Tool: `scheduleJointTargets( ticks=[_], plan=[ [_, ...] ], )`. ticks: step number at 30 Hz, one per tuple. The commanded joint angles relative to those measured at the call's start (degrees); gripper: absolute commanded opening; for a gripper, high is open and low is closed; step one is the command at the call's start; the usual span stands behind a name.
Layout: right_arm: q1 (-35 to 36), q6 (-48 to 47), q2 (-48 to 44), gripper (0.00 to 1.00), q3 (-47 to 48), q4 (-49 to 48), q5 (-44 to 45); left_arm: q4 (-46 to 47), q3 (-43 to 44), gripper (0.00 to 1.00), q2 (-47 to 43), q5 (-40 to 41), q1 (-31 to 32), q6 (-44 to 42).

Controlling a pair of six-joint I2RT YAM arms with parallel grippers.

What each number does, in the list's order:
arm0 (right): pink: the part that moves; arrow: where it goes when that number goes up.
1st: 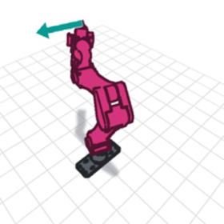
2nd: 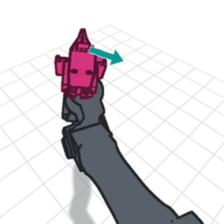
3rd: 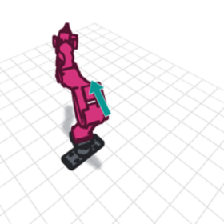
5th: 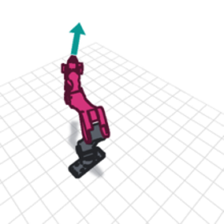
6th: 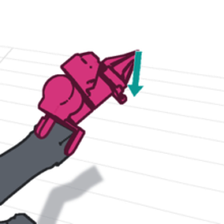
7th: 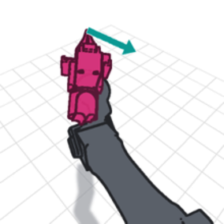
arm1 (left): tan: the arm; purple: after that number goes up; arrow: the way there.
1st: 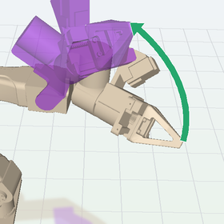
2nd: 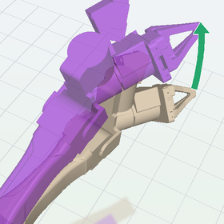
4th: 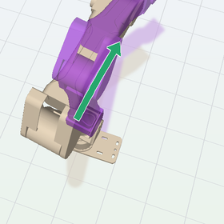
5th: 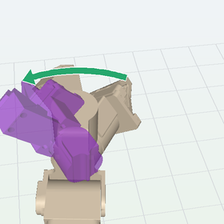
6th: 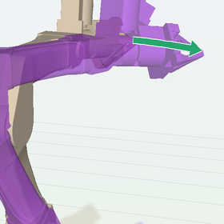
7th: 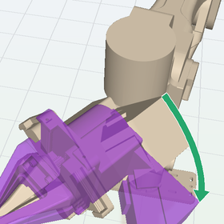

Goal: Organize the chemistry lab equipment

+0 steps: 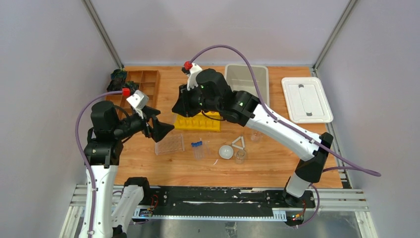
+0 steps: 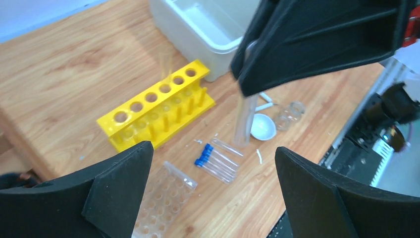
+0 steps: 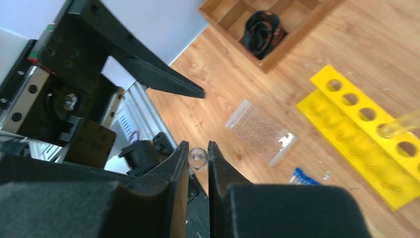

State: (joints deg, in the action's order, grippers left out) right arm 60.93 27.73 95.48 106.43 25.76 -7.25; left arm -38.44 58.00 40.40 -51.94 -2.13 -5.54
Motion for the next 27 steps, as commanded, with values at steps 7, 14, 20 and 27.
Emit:
scheduleJointTargets(
  ticks=[7,14,20,27],
  plan=[
    [-3.6,-16.1,2.7,0.00,-2.5,-4.2,12.3,-4.0,4.0,1.00,11.8,26.5,-0.2,3.2],
    [-3.6,-22.2,6.3,0.00,-12.9,-20.7,13.7,-3.8,3.2,1.00,13.4,32.9,-0.2,2.3],
    [-3.6,-22.8,12.2,0.00,-12.9,-23.1,14.4,-5.5,3.2,1.00,15.8,34.0,-0.2,0.9],
    [-3.6,-22.7,13.3,0.00,-17.9,-29.8,14.5,-7.1,3.3,1.00,16.9,34.6,-0.3,-0.4]
  ],
)
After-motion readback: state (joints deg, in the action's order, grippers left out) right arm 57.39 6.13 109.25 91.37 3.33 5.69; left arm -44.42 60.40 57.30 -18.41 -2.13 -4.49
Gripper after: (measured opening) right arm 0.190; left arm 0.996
